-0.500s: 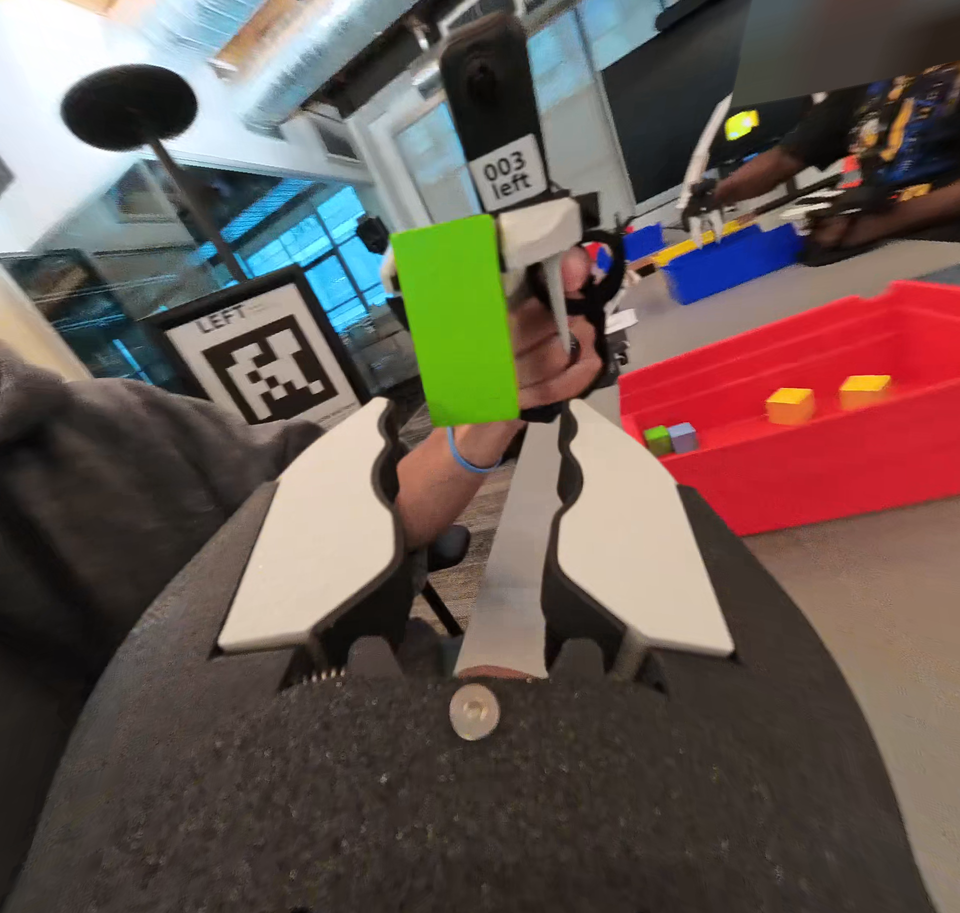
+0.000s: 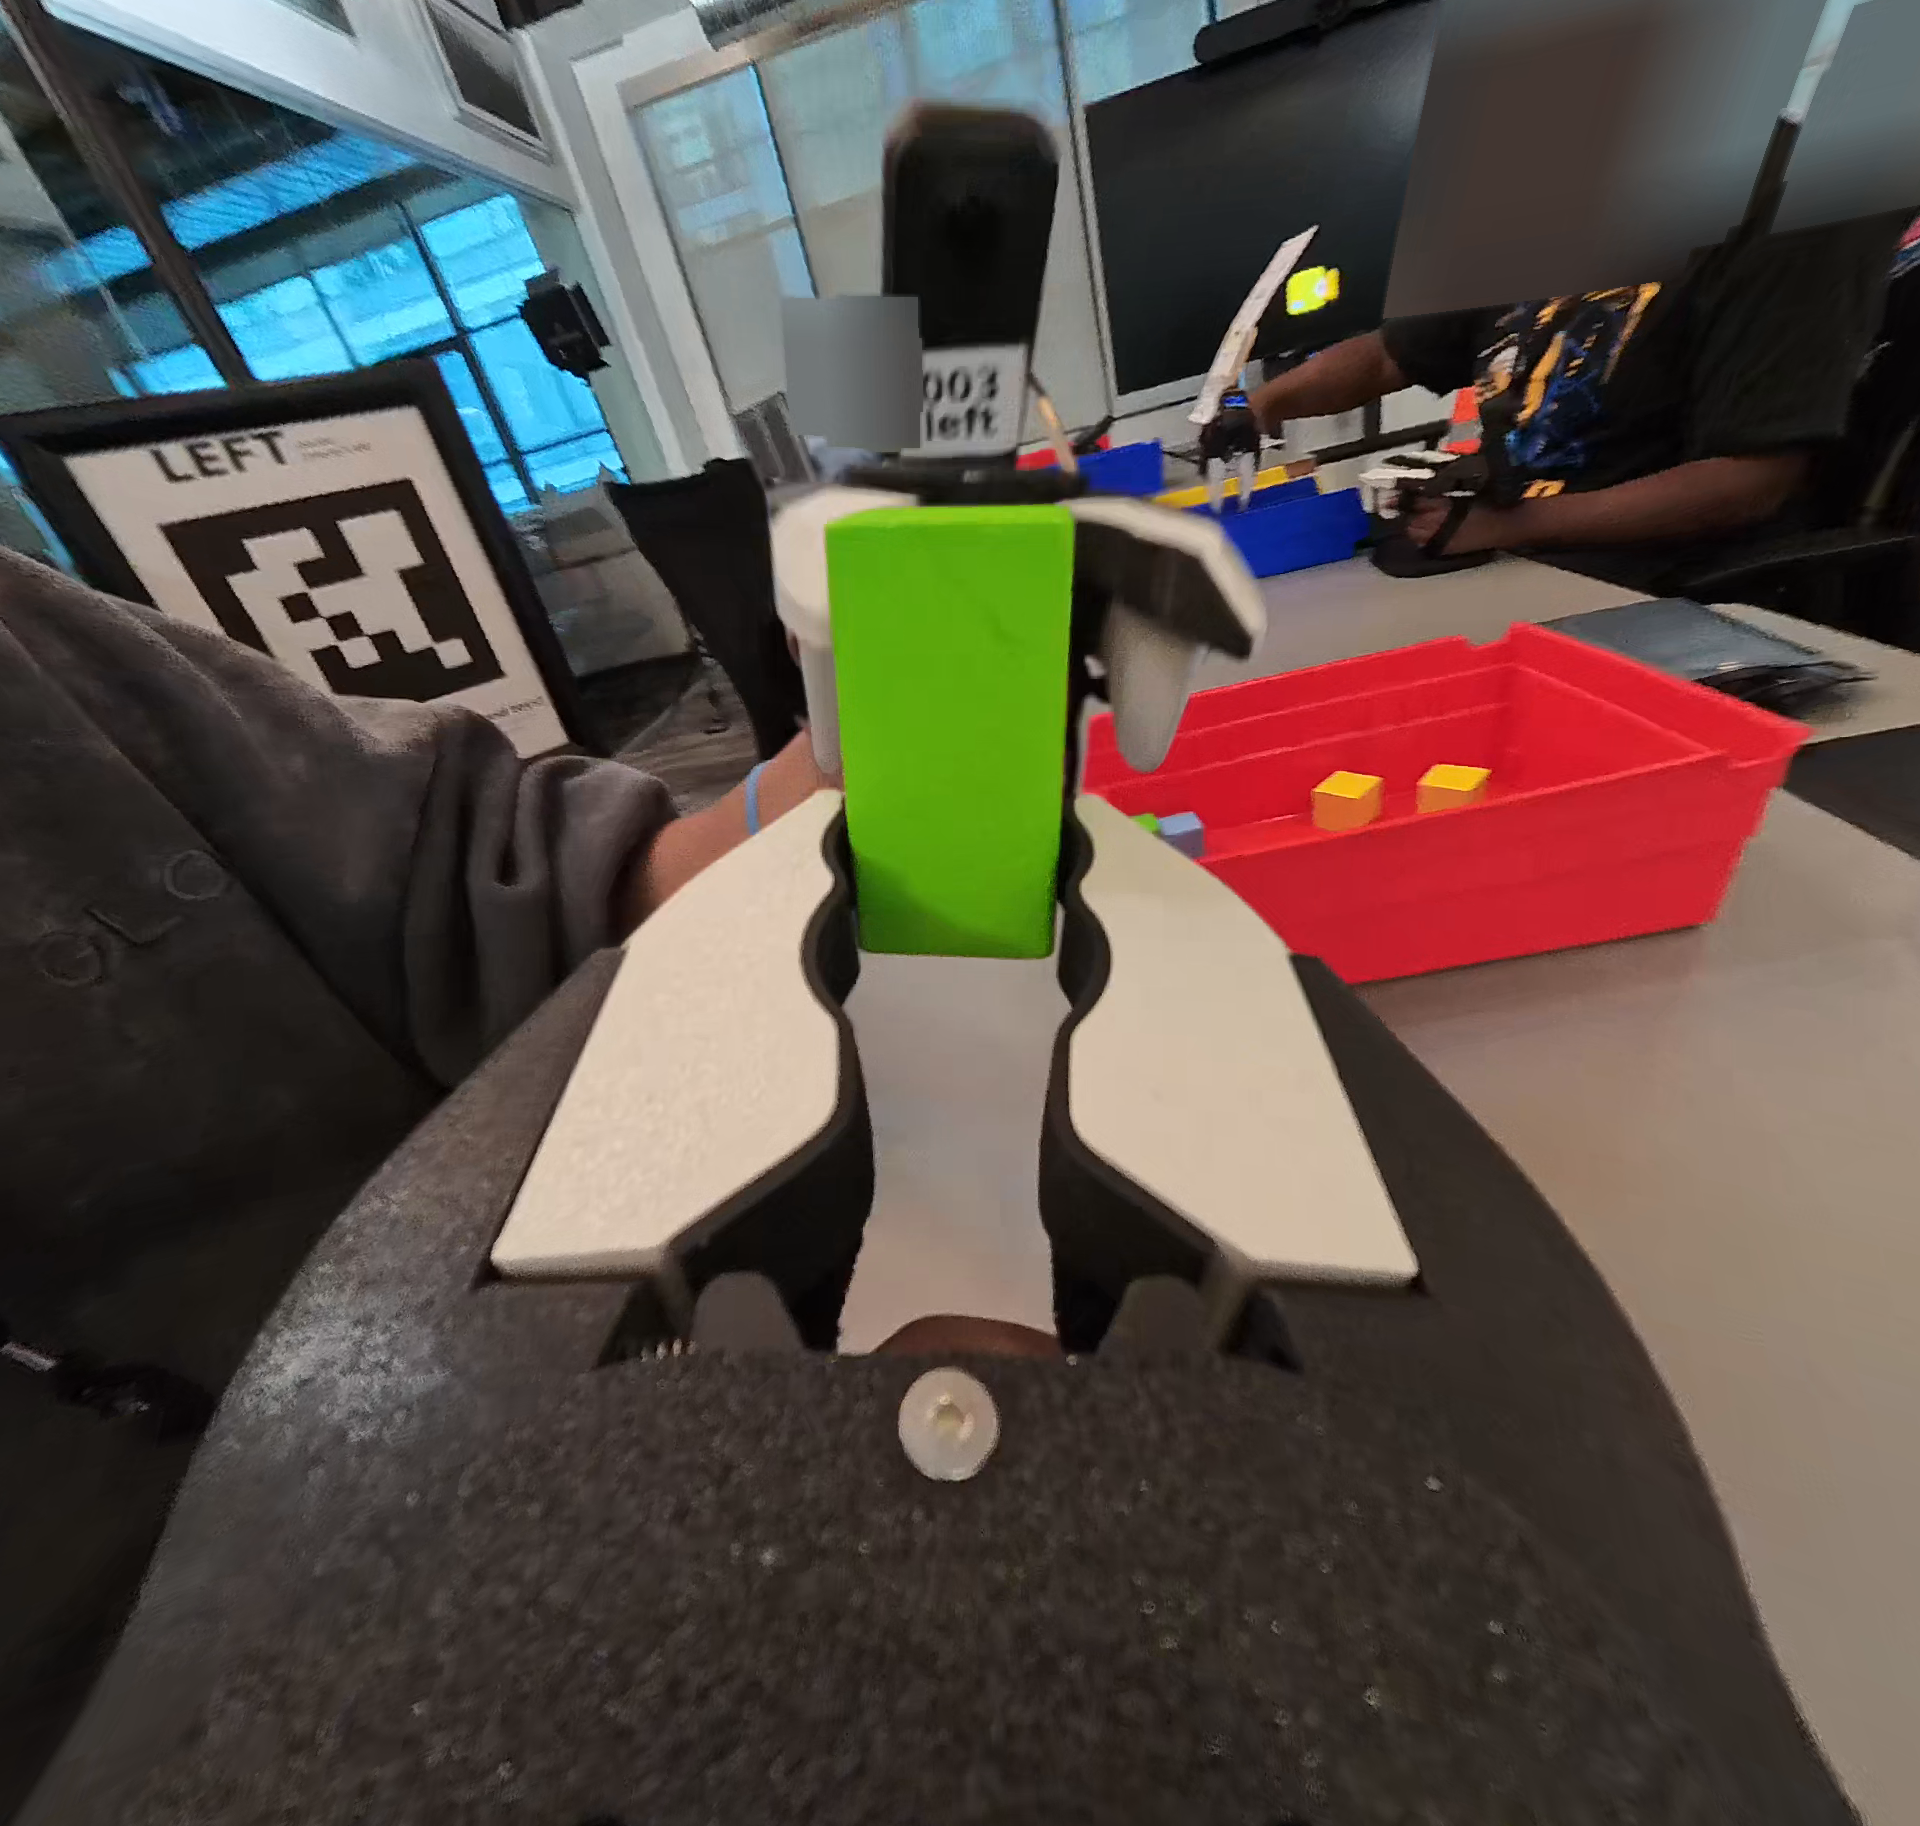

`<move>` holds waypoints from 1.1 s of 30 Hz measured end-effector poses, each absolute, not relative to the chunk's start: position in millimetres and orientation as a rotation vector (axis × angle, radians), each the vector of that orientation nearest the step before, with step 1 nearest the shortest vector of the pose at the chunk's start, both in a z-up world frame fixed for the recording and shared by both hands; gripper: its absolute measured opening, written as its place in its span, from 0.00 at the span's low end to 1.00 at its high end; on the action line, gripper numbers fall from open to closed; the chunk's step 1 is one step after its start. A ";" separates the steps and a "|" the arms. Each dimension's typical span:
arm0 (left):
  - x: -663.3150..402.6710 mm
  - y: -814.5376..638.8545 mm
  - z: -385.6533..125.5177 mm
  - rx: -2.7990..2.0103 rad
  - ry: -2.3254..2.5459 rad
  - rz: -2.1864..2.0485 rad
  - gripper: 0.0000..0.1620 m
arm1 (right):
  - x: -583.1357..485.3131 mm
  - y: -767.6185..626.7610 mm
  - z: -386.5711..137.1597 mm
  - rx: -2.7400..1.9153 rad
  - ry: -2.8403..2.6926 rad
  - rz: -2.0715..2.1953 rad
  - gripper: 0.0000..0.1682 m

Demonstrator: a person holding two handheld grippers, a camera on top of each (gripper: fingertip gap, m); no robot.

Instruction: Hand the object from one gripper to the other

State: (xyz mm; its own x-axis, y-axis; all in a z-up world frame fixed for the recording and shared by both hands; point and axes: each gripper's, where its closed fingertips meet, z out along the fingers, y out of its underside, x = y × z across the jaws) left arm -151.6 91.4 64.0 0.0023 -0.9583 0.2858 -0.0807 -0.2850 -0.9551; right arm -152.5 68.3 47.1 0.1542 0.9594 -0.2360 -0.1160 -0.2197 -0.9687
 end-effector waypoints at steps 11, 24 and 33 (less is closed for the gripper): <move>-236.5 64.6 -93.0 -1.862 0.602 -1.386 0.34 | 121.2 138.2 60.2 -1.742 -0.190 0.475 0.21; -228.2 56.1 -91.4 -1.845 0.734 -1.295 0.34 | 280.3 170.8 -156.1 -2.879 0.165 -0.217 0.21; -225.8 50.1 -97.3 -1.863 0.787 -1.334 0.34 | 280.8 163.3 -162.2 -3.175 -0.321 -0.346 0.21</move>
